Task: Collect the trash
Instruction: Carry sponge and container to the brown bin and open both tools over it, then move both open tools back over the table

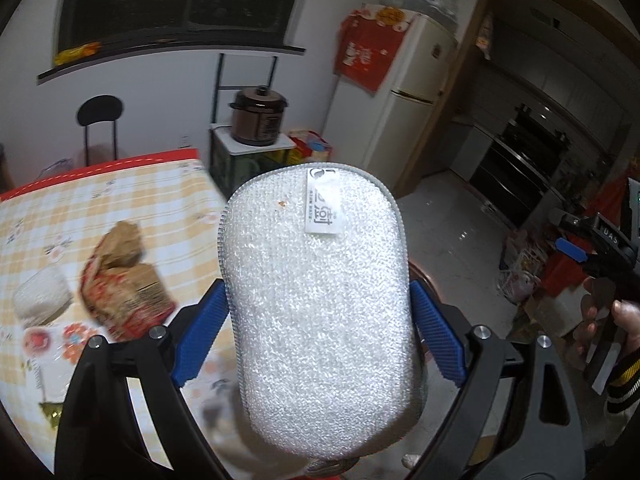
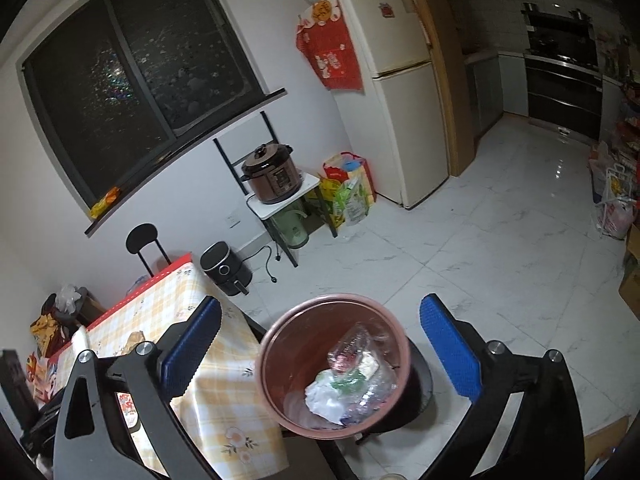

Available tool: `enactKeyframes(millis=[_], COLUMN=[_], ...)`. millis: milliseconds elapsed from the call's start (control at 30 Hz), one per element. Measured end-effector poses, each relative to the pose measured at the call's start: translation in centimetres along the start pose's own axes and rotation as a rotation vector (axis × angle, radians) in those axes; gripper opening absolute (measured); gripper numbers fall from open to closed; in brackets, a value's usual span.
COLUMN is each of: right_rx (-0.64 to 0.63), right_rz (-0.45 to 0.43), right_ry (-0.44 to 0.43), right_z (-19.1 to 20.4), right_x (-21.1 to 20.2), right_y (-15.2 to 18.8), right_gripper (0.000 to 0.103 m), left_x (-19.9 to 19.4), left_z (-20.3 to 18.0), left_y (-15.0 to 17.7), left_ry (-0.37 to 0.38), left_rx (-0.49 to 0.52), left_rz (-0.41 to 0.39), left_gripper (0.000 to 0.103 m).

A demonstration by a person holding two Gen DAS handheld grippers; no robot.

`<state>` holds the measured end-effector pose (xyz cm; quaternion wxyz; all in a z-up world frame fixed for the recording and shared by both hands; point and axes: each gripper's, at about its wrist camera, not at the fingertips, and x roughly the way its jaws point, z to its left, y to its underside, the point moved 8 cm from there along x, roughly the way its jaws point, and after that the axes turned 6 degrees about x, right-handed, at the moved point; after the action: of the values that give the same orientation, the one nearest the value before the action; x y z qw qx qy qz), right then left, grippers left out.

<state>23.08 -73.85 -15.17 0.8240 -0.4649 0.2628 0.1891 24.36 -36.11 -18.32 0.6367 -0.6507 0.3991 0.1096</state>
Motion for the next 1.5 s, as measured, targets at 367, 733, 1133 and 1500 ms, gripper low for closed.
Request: enactKeyframes(millis=[367, 733, 1133, 1500], right_rx=[0.031, -0.011, -0.158, -0.321], right_rz=[-0.010, 0.014, 0.128, 0.204], right_ry=[0.073, -0.035, -0.231, -0.286], right_z=[-6.2, -3.3, 9.0, 23.9], right_x=[-1.7, -0.1, 4.9, 5.7], right_y=[-0.9, -0.9, 3.3, 11.2], right_gripper=[0.098, 0.098, 0.098, 0.098], left_x=[7.7, -0.6, -18.3, -26.0], left_z=[-7.8, -0.3, 18.8, 28.4], left_y=[-6.9, -9.4, 1.7, 13.3], left_ry=[0.148, -0.048, -0.507, -0.556], left_rx=[-0.039, -0.105, -0.427, -0.585], left_rz=[-0.031, -0.175, -0.229, -0.173], left_gripper=[0.097, 0.097, 0.097, 0.097])
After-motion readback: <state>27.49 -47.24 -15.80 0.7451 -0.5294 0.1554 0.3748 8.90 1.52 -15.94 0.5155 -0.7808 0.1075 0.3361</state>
